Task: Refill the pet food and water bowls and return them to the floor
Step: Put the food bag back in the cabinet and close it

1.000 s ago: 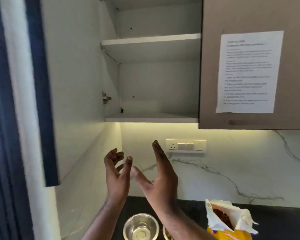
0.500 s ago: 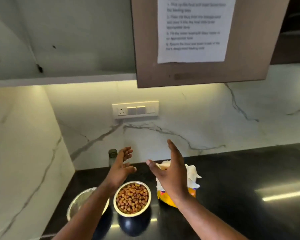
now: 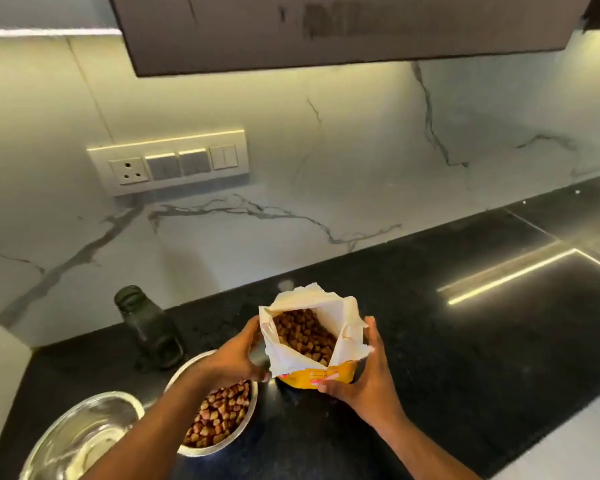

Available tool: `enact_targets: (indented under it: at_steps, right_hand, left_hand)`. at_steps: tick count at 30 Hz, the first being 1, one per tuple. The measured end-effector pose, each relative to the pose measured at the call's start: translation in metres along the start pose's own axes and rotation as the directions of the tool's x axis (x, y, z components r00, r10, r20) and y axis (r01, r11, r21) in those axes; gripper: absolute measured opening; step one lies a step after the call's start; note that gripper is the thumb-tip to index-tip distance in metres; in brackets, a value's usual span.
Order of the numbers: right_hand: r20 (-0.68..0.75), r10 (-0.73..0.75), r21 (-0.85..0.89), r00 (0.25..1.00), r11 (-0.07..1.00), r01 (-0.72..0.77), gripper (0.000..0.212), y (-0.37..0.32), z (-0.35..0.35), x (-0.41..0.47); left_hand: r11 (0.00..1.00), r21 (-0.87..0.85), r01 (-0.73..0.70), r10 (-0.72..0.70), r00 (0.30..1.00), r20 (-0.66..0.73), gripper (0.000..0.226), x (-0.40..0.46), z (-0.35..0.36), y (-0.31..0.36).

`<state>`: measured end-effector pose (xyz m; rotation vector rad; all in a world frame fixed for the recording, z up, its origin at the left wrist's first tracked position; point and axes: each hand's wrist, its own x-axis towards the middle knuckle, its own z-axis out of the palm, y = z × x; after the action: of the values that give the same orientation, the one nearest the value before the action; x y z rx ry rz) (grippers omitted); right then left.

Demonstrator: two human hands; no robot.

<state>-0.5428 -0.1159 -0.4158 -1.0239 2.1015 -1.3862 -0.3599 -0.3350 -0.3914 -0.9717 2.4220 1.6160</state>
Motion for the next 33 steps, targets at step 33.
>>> enact_targets:
  at_steps: [33]
  right_hand:
    - [0.143, 0.145, 0.025, 0.979, 0.988, -0.15, 0.088, 0.027, -0.012, 0.016]
  left_hand:
    - [0.97, 0.146, -0.194, 0.21, 0.972, -0.105, 0.068, 0.011, 0.001, 0.022]
